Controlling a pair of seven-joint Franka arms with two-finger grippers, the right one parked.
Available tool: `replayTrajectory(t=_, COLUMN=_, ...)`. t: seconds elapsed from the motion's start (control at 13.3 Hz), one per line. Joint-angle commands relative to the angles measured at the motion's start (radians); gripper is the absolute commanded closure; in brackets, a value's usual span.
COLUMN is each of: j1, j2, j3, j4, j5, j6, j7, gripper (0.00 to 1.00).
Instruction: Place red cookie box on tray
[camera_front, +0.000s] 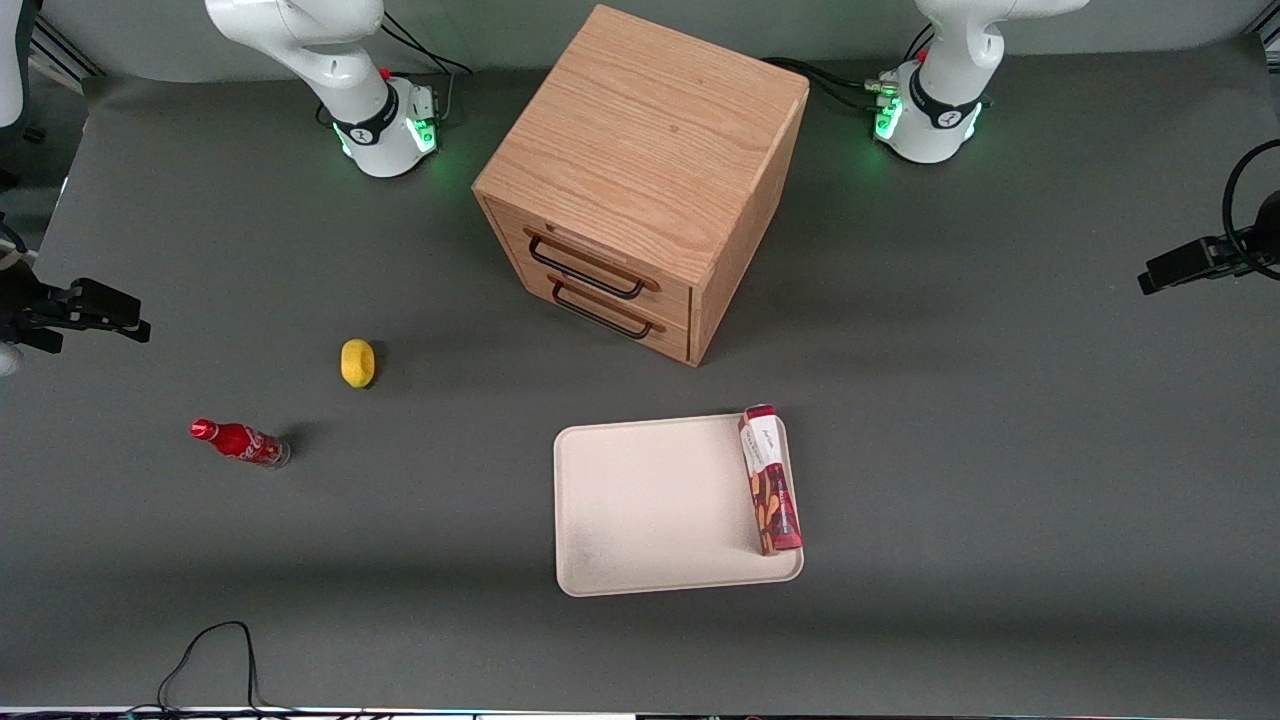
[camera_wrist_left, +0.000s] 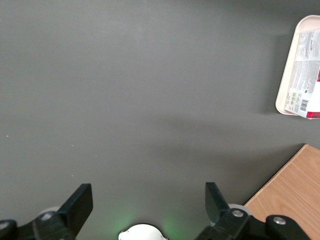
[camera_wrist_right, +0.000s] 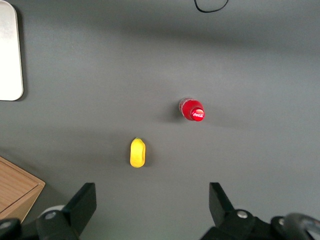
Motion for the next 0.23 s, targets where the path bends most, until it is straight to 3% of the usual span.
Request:
replayTrajectory(t=0.0, j1=-0.065, j2=0.008, j3=0.032, j4=0.009, j5=0.016, j6=-0.018, j7=-0.024, gripper=0.0)
replayTrajectory(t=0.15, j1=-0.073, j2=0.008, j3=0.035, j4=0.009, j5=0.016, j6=-0.019, j7=-0.024, gripper=0.0)
